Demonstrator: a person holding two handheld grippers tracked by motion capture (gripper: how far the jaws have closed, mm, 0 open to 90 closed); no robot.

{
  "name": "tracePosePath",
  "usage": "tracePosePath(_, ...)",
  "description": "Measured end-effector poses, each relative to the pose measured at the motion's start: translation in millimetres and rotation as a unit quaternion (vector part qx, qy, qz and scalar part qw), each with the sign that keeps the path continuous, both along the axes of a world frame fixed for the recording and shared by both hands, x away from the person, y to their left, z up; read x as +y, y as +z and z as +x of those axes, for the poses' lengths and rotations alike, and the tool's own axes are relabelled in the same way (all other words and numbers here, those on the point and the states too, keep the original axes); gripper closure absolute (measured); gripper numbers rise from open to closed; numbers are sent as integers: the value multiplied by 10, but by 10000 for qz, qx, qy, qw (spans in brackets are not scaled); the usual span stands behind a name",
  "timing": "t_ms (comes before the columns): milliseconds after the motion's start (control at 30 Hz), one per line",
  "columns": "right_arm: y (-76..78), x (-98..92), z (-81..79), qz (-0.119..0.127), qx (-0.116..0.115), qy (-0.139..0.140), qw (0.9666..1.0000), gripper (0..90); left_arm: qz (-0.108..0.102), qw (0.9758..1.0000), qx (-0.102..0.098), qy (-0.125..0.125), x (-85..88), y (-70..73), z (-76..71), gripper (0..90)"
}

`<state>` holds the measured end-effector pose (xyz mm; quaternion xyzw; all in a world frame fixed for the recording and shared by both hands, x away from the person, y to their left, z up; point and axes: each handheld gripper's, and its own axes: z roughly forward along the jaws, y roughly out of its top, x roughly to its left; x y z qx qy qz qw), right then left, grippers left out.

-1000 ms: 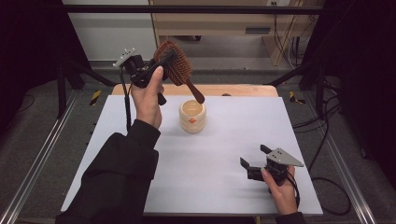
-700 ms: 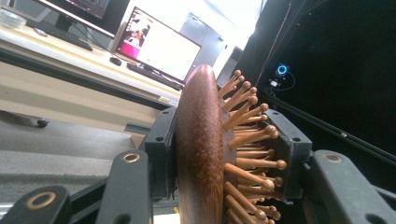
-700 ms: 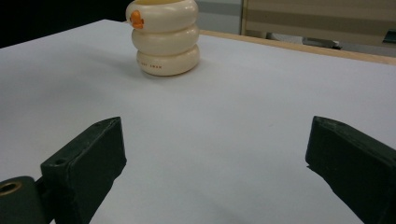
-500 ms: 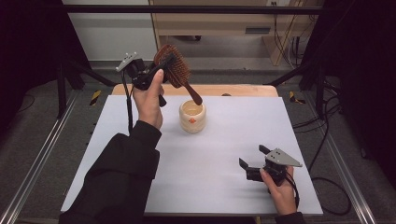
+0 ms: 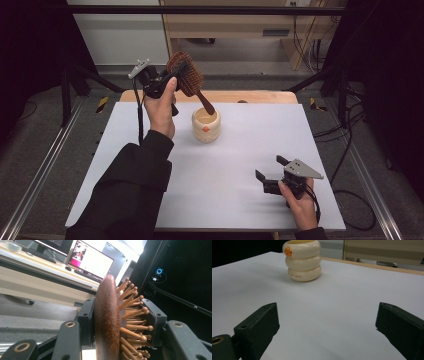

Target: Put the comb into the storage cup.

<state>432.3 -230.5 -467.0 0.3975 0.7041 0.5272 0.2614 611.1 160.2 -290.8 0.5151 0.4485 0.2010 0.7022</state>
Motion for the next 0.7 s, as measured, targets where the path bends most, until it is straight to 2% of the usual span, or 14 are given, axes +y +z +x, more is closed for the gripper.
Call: tracePosePath(700, -9, 13, -1, -47, 38, 30, 10000, 57, 61, 9998, 160, 95, 34, -198, 52, 512)
